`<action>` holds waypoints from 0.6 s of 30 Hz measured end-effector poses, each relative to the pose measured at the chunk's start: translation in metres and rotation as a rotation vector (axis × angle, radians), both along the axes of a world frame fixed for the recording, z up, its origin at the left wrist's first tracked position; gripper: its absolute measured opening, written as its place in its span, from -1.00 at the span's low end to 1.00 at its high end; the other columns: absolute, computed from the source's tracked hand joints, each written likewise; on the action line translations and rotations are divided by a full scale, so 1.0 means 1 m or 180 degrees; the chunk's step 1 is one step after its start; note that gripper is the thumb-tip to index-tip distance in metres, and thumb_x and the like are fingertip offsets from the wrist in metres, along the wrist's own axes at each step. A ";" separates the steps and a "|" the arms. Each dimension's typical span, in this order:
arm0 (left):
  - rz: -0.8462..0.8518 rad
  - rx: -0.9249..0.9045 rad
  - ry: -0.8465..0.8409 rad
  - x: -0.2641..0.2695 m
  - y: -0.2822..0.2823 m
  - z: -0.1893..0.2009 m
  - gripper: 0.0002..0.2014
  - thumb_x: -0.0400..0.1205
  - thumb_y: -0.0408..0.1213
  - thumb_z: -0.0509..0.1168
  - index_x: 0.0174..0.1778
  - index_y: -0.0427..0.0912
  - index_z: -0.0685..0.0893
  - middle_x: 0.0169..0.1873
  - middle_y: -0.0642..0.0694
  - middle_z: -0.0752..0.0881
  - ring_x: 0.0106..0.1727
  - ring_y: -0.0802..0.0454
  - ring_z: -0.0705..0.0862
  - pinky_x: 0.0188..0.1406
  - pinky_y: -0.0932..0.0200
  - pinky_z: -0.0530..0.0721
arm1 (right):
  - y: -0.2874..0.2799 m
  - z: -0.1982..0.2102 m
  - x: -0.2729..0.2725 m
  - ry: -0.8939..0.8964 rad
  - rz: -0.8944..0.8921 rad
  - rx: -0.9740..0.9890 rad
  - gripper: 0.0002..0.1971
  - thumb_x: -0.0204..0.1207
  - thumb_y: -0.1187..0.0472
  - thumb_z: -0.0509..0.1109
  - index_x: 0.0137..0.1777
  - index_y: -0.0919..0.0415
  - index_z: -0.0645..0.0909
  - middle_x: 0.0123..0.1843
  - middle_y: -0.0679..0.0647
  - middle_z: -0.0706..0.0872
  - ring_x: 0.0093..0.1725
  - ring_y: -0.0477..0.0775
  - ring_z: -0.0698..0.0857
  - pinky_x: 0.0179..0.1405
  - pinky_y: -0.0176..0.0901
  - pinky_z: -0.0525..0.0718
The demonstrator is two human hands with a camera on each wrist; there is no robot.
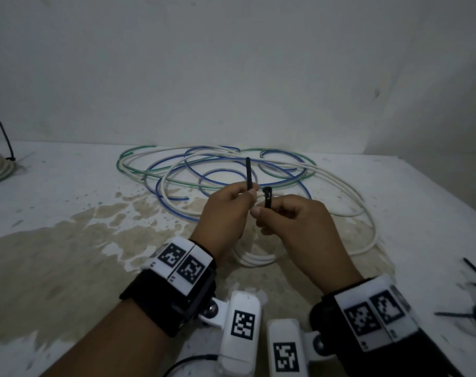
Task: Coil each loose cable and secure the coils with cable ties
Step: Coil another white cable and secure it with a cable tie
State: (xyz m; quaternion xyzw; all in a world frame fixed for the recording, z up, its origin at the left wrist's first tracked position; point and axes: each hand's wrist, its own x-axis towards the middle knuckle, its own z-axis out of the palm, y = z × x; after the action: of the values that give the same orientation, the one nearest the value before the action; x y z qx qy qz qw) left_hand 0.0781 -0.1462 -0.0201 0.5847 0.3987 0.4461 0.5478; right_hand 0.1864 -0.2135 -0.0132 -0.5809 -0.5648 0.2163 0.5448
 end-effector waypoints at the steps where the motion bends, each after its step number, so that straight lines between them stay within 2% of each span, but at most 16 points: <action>1: 0.0022 0.0118 0.0071 0.000 -0.001 0.002 -0.79 0.69 -0.32 0.21 0.12 -0.16 0.74 -0.62 0.15 0.56 -0.64 0.28 0.45 -0.52 0.29 0.34 | -0.001 0.001 0.000 0.0000 0.0025 0.0020 -0.90 0.44 0.20 0.50 -0.26 0.00 0.76 -0.37 -0.03 0.76 -0.34 -0.14 0.73 -0.26 -0.18 0.74; 3: 0.0035 0.0288 0.0174 0.000 -0.005 0.005 -0.77 0.69 -0.35 0.20 0.13 -0.08 0.73 -0.72 0.19 0.52 -0.68 0.31 0.44 -0.51 0.24 0.32 | -0.001 0.002 0.001 0.0054 0.0043 0.0076 -0.89 0.47 0.24 0.48 -0.16 -0.03 0.73 -0.32 -0.07 0.76 -0.35 -0.20 0.71 -0.34 -0.29 0.68; 4: 0.0037 0.0333 0.0212 0.000 -0.007 0.006 -0.74 0.70 -0.35 0.20 0.20 -0.04 0.71 -0.74 0.18 0.52 -0.71 0.29 0.41 -0.52 0.22 0.31 | -0.001 0.003 0.001 0.0158 0.0023 0.0118 -0.90 0.48 0.25 0.47 -0.15 0.01 0.72 -0.32 -0.05 0.76 -0.37 -0.19 0.70 -0.36 -0.30 0.67; 5: 0.0030 0.0372 0.0251 -0.001 -0.009 0.008 -0.71 0.70 -0.35 0.19 0.28 -0.01 0.67 -0.70 0.14 0.56 -0.73 0.26 0.40 -0.54 0.20 0.29 | -0.001 0.003 0.001 0.0250 -0.0015 0.0169 -0.90 0.48 0.26 0.46 -0.16 0.01 0.70 -0.33 -0.04 0.75 -0.39 -0.18 0.69 -0.38 -0.30 0.66; 6: 0.0021 0.0415 0.0300 -0.001 -0.009 0.009 -0.69 0.70 -0.33 0.20 0.33 0.00 0.65 -0.59 0.07 0.66 -0.71 0.26 0.24 -0.58 0.16 0.29 | -0.001 0.004 0.002 0.0296 -0.0075 0.0217 -0.88 0.48 0.26 0.46 -0.18 0.00 0.68 -0.36 -0.04 0.74 -0.41 -0.17 0.69 -0.39 -0.32 0.65; 7: 0.0015 0.0469 0.0376 -0.001 -0.010 0.010 -0.68 0.70 -0.32 0.21 0.34 -0.02 0.65 -0.37 -0.05 0.74 -0.67 0.22 0.55 -0.59 0.08 0.33 | 0.000 0.004 0.002 0.0347 -0.0144 0.0247 -0.87 0.48 0.26 0.45 -0.19 -0.02 0.66 -0.37 -0.03 0.73 -0.43 -0.17 0.68 -0.40 -0.34 0.64; 8: 0.0023 0.0535 0.0466 -0.001 -0.011 0.010 -0.70 0.70 -0.31 0.22 0.32 -0.05 0.67 -0.15 -0.11 0.77 -0.33 0.30 0.68 -0.56 0.02 0.43 | 0.001 0.004 0.004 0.0422 -0.0207 0.0266 -0.87 0.49 0.27 0.44 -0.16 -0.01 0.64 -0.38 -0.01 0.73 -0.44 -0.17 0.68 -0.40 -0.35 0.63; 9: 0.0046 0.0597 0.0555 -0.001 -0.011 0.010 -0.72 0.69 -0.30 0.23 0.27 -0.06 0.71 -0.10 -0.17 0.79 -0.42 0.28 0.70 -0.45 0.02 0.55 | 0.001 0.004 0.004 0.0541 -0.0246 0.0269 -0.86 0.50 0.28 0.43 -0.07 0.00 0.62 -0.36 0.02 0.73 -0.44 -0.15 0.69 -0.40 -0.35 0.63; 11: 0.0092 0.0673 0.0642 -0.001 -0.010 0.008 -0.79 0.67 -0.28 0.25 0.12 -0.05 0.76 -0.04 -0.11 0.81 -0.19 0.08 0.74 -0.14 0.06 0.67 | 0.003 0.003 0.007 0.0657 -0.0339 0.0306 -0.77 0.52 0.30 0.42 0.13 0.05 0.58 -0.32 0.04 0.74 -0.41 -0.09 0.71 -0.38 -0.28 0.65; 12: 0.0101 0.0685 0.0656 -0.001 -0.010 0.007 -0.82 0.67 -0.28 0.26 0.05 -0.03 0.76 -0.07 -0.08 0.80 -0.12 0.00 0.73 -0.07 0.07 0.67 | 0.004 0.002 0.009 0.0577 -0.0405 0.0332 -0.76 0.52 0.30 0.41 0.17 0.09 0.62 -0.31 0.03 0.75 -0.39 -0.07 0.71 -0.35 -0.24 0.66; 14: 0.0091 0.0784 0.0739 0.000 -0.008 0.004 -0.83 0.66 -0.27 0.26 0.03 0.00 0.74 -0.10 -0.03 0.78 -0.07 0.03 0.71 -0.09 0.17 0.62 | 0.004 0.000 0.011 0.0388 -0.0510 0.0371 -0.79 0.54 0.29 0.40 0.15 0.17 0.70 -0.32 0.02 0.76 -0.39 -0.07 0.71 -0.32 -0.23 0.67; 15: 0.0065 0.0859 0.0794 0.000 -0.008 0.003 -0.82 0.67 -0.25 0.25 0.07 0.02 0.73 -0.10 0.00 0.76 -0.06 0.08 0.70 -0.12 0.28 0.59 | 0.004 0.000 0.011 0.0361 -0.0525 0.0386 -0.79 0.54 0.28 0.40 0.15 0.16 0.72 -0.34 0.01 0.76 -0.39 -0.08 0.71 -0.30 -0.25 0.68; 17: 0.0005 0.0977 0.0895 0.000 -0.007 0.002 -0.76 0.68 -0.22 0.23 0.21 0.12 0.67 -0.11 0.02 0.73 -0.16 0.18 0.67 -0.28 0.47 0.51 | 0.004 0.000 0.011 0.0310 -0.0550 0.0447 -0.80 0.55 0.27 0.39 0.13 0.08 0.72 -0.35 0.00 0.76 -0.41 -0.11 0.70 -0.26 -0.25 0.69; 18: -0.0014 0.1017 0.0944 0.000 -0.007 0.002 -0.73 0.69 -0.21 0.22 0.27 0.14 0.65 -0.14 0.01 0.74 -0.23 0.17 0.66 -0.37 0.48 0.49 | 0.003 0.001 0.010 0.0265 -0.0569 0.0499 -0.80 0.55 0.27 0.39 0.11 0.02 0.72 -0.34 0.00 0.76 -0.41 -0.14 0.69 -0.24 -0.25 0.70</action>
State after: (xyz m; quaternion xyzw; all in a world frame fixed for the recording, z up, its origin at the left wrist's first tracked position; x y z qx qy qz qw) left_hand 0.0784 -0.1535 -0.0183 0.7242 0.3980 0.4115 0.3845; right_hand 0.1968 -0.2101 -0.0123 -0.5751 -0.5029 0.1461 0.6285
